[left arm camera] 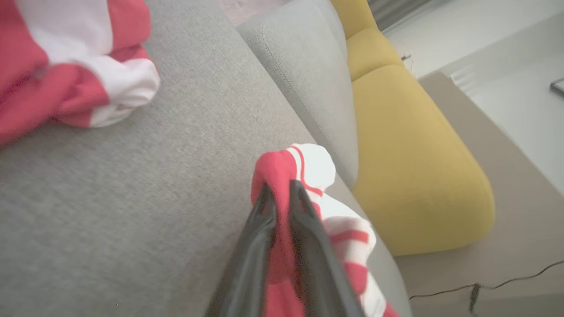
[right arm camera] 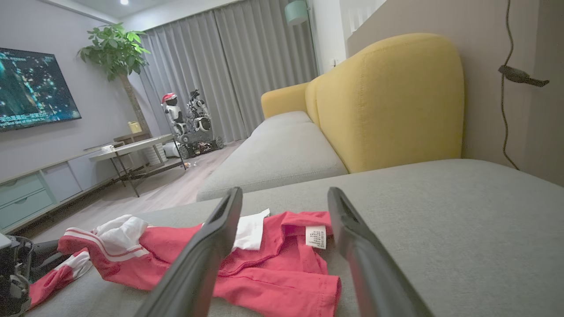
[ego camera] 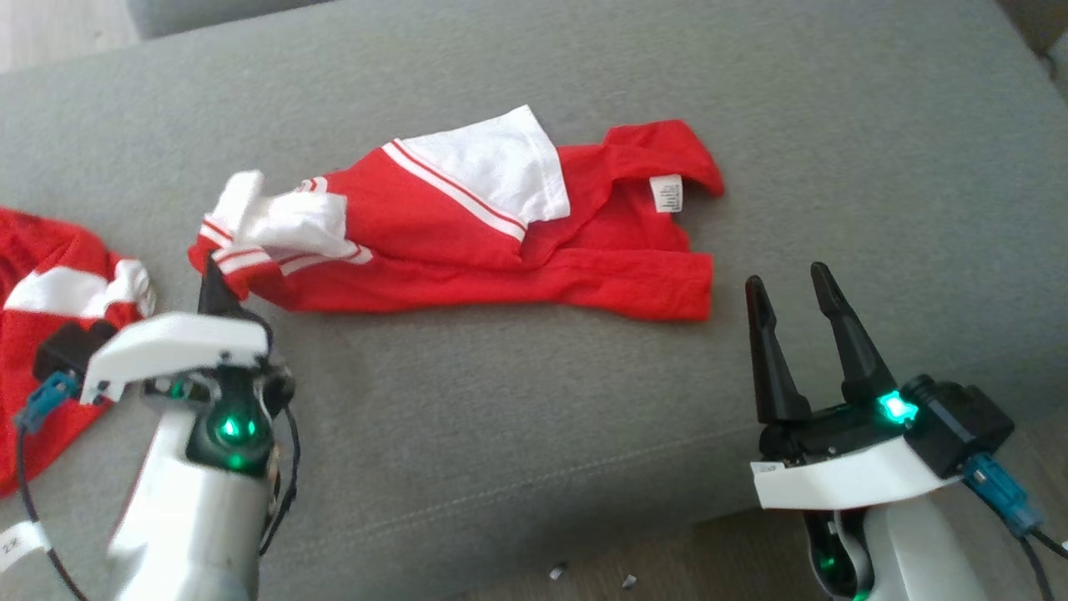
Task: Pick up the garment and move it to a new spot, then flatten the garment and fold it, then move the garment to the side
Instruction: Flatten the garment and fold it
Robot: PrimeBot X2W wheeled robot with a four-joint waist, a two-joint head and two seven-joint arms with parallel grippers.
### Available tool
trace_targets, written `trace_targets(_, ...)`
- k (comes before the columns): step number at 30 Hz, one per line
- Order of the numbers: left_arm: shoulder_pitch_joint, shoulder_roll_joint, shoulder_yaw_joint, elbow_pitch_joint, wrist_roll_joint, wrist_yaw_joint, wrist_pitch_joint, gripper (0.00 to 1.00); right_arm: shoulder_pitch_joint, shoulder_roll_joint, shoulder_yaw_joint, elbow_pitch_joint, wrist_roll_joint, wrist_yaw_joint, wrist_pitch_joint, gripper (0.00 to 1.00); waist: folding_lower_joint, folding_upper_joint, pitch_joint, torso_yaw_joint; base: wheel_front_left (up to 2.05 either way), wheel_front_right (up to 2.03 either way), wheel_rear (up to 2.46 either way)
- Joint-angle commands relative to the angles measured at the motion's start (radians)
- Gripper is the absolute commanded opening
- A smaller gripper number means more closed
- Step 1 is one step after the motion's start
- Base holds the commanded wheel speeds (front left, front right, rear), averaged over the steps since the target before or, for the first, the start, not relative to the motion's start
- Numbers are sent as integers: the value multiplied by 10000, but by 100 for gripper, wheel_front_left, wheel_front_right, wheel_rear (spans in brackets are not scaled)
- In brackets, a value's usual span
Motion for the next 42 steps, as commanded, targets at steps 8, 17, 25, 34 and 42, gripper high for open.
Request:
trace_targets(8,1423,422,715,-2618,6718,129,-121,100,-264,-1,195,-318,-213,63,-51,100,0,0,613,612,0,0,0)
trace_targets(17,715,1004,77,-3031,10803,379,-121,100,-715,-1,292,-336,-160,63,-51,100,0,0,1381,563,0,0,0)
trace_targets(25,-1148,2046,-326,-1193,11470,-191,733,100,-950,-1,238,-298,-10,63,-51,100,0,0,1882,318,0,0,0)
trace_targets(34,-2900,3029,-812,-634,11396,-1631,3543,100,-1186,-1,335,-299,201,63,-51,100,0,0,2308,51,0,0,0)
trace_targets(42,-4363,4066,-1543,-879,11028,-2064,6725,100,-1402,-1,558,-157,395,63,-51,100,0,0,2607,-305,0,0,0)
